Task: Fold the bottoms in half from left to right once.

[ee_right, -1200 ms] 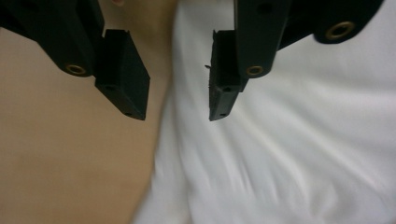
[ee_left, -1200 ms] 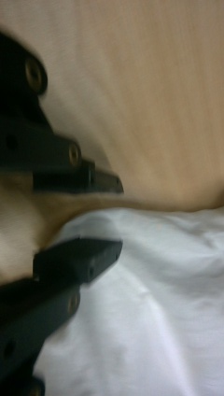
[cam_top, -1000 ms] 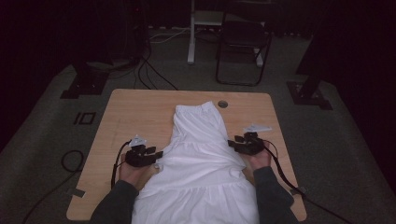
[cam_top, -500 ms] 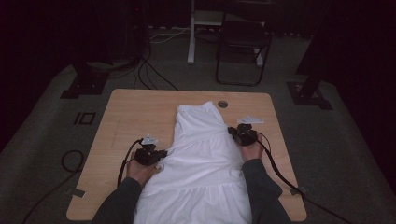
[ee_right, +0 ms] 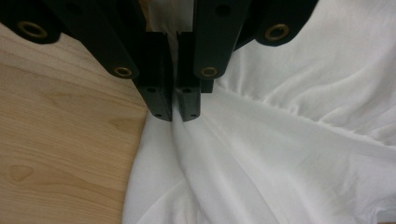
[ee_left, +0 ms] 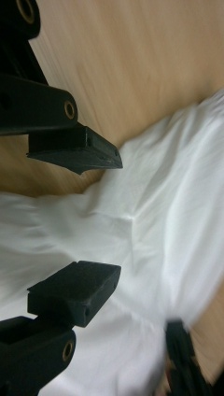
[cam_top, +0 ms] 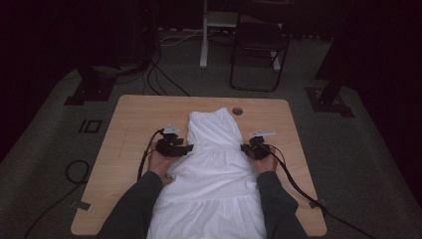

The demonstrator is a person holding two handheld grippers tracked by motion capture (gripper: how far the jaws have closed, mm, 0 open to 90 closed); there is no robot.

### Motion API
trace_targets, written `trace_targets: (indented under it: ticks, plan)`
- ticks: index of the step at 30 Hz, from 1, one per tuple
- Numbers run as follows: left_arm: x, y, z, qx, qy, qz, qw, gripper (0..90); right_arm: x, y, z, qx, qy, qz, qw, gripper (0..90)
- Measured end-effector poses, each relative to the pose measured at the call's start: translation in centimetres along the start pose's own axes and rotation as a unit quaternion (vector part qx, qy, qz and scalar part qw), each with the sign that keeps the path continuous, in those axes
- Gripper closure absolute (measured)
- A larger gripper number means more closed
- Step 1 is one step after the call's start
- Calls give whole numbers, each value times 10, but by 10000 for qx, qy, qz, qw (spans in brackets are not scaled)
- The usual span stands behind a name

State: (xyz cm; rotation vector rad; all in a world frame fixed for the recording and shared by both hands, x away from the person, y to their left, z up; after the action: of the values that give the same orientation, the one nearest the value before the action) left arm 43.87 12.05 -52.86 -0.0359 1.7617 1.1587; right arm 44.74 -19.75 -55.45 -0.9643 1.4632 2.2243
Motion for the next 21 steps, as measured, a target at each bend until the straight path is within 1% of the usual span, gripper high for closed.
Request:
trace_targets:
  ticks: [1,2,3,4,5,6,7,8,9,10,12,15,17,19,21]
  plan:
    - [3,-9,-1,-14,-10,153,9999,444,1,0,0,-11,23,-17,10000,847]
    - [6,-16,-2,23,2,244,9997,462,1,0,0,-21,45,-27,10000,846]
    - [9,-20,-2,112,28,296,9995,500,2,1,-1,-26,56,-36,10000,846]
    - [11,-20,-2,207,53,180,9996,546,2,1,-1,-31,64,-42,10000,846]
    - [13,-19,-1,311,91,202,9993,629,3,1,-1,-37,87,-41,9999,845]
    - [13,-17,0,295,109,291,9991,674,3,2,0,-37,83,-52,9999,845]
    - [14,-15,0,243,44,368,9990,740,4,2,0,-48,81,-64,9999,845]
    - [17,-13,-1,264,-23,406,9988,798,6,3,0,-61,73,-65,9999,845]
    - [20,-10,-3,294,-53,382,9988,837,8,4,1,-91,72,-68,9999,845]
    - [24,-7,-5,330,-83,359,9988,849,10,6,3,-124,90,-55,9999,846]
    - [34,2,-10,379,-38,284,9989,857,19,12,7,-229,147,-23,9996,846]
    - [51,16,-24,421,-89,154,9990,860,34,25,15,-365,267,62,9990,846]
    - [62,25,-35,437,-167,125,9988,860,46,35,22,-429,349,103,9984,847]
    - [67,30,-43,406,-280,133,9987,859,57,44,28,-494,457,132,9976,854]
    - [65,30,-45,331,-395,207,9985,857,64,50,31,-582,500,215,9968,850]
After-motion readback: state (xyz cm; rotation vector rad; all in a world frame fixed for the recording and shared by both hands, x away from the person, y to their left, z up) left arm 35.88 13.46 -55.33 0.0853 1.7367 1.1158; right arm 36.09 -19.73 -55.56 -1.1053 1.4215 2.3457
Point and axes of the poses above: each handheld gripper's, and its own axes: y roughly backward along the jaws, x roughly out of its underside, z roughly to its left, the point moved 2 cm from there along -y, roughly forward along the jaws, and after that the axes turned 10 degrees about -y, right-handed, at the moved point
